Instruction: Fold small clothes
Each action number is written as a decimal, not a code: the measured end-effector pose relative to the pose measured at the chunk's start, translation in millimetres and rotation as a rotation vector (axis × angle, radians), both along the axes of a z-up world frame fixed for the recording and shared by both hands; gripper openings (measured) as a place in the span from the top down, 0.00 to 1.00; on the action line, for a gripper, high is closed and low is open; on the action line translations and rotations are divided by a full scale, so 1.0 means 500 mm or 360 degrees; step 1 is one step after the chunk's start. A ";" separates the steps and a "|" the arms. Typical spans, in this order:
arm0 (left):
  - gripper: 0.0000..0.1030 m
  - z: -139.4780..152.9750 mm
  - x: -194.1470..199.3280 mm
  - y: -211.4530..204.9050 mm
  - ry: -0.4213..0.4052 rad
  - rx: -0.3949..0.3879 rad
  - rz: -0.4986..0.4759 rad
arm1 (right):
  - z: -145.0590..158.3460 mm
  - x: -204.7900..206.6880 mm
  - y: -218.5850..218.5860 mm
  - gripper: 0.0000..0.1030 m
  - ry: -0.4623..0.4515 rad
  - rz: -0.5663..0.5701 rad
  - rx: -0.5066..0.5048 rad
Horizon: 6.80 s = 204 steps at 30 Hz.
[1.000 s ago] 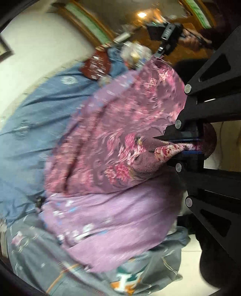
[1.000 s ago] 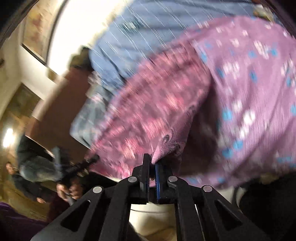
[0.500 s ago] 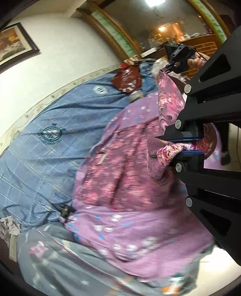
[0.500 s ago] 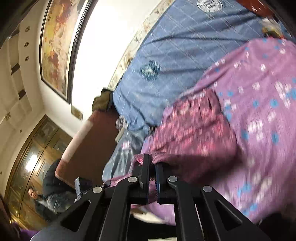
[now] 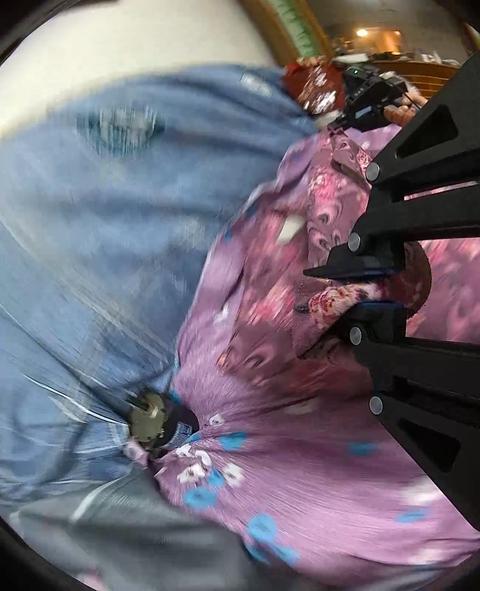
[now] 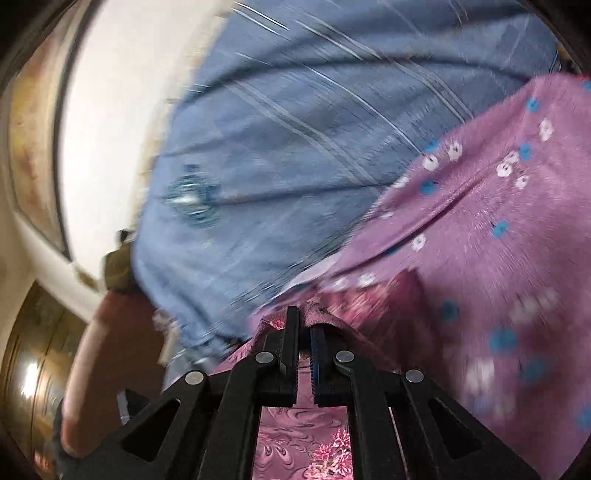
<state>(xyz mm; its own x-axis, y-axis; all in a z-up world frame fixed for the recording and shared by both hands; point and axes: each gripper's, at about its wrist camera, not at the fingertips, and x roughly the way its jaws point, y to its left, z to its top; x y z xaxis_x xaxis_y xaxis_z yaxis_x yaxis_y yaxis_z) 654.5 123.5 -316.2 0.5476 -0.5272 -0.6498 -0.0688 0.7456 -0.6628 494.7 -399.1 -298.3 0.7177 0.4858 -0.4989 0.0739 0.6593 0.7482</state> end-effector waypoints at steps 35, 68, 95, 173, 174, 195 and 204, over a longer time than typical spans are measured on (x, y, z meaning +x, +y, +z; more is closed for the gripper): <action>0.73 -0.080 -0.153 -0.128 -0.0121 0.0239 0.0192 | -0.092 0.043 0.055 0.41 0.0278 0.0114 -0.0716; 0.59 -0.050 -0.135 -0.177 -0.0217 0.0552 0.0190 | -0.046 0.022 0.415 0.81 0.0082 0.0750 -0.1031; 0.50 -0.015 -0.125 -0.260 -0.0245 0.0570 0.0122 | -0.005 -0.172 0.196 0.74 0.0119 0.0437 -0.0902; 0.31 -0.032 -0.237 -0.384 -0.0264 0.1105 -0.0063 | -0.095 -0.271 0.270 0.75 0.0196 0.0477 -0.1104; 0.31 -0.018 -0.247 -0.379 -0.0297 0.1065 -0.0046 | -0.083 -0.279 0.271 0.76 0.0139 0.0460 -0.1068; 0.24 0.061 -0.317 -0.433 -0.0677 0.1108 0.0137 | -0.020 -0.282 0.291 0.75 0.0012 0.0149 -0.1438; 0.24 0.050 -0.294 -0.442 -0.0620 0.1130 0.0109 | -0.022 -0.278 0.292 0.75 0.0012 0.0143 -0.1456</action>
